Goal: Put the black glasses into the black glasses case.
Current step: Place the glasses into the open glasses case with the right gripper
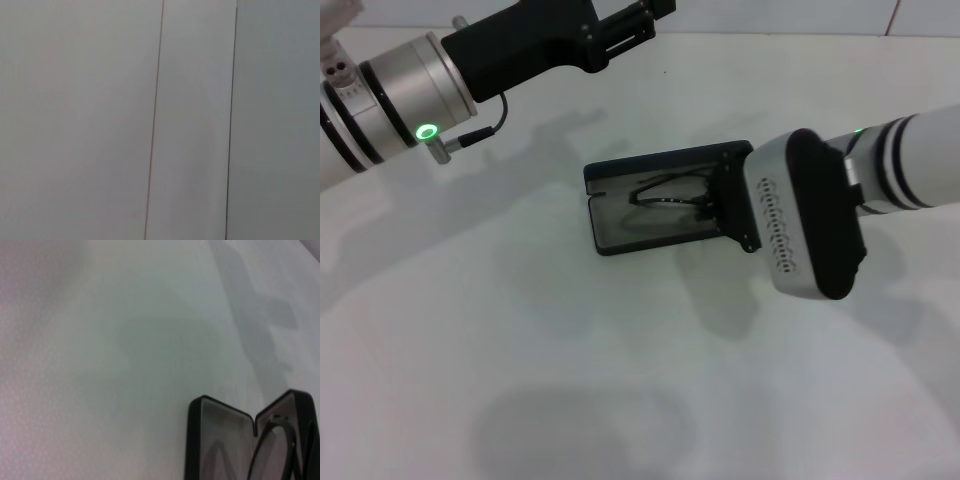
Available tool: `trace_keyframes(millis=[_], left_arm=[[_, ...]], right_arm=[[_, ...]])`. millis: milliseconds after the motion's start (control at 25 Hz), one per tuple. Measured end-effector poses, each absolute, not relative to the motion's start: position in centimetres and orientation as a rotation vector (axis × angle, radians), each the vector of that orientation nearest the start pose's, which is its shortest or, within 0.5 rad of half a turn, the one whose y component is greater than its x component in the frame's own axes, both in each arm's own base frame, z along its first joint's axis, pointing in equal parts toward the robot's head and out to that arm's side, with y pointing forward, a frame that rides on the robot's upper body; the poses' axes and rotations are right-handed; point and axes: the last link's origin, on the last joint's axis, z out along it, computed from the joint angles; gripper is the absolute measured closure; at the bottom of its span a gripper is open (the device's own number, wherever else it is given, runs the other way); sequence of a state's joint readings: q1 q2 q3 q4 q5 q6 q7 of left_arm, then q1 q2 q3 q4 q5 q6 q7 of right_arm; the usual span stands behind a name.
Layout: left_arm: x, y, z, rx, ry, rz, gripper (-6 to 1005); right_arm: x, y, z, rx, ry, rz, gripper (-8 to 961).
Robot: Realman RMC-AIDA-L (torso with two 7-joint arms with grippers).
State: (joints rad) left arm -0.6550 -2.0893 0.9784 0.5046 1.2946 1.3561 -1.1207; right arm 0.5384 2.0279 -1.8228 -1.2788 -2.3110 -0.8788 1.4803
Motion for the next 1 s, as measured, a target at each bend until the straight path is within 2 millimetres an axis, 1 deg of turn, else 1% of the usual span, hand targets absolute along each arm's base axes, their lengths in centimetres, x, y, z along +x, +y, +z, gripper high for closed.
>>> trace_keyframes(millis=[320, 640, 880, 1000], left_arm=[[-17.6, 38.7, -0.7, -2.403, -0.328, -1.167, 376], [-17.8, 38.6, -0.7, -2.401, -0.331, -1.162, 376], [-18.0, 38.5, -0.7, -2.405, -0.334, -1.155, 372], [-18.1, 38.4, -0.8, -2.404, -0.336, -1.154, 368]], right_arm=[[13.8, 36.5, -8.6, -2.548, -0.944, -0.378, 867], [13.2, 37.2, -9.4, -2.529, -0.933, -0.384, 866], [13.3, 36.8, -10.0, -2.538, -0.950, -0.394, 866], [13.3, 36.2, -10.1, -2.552, -0.953, -0.388, 802]])
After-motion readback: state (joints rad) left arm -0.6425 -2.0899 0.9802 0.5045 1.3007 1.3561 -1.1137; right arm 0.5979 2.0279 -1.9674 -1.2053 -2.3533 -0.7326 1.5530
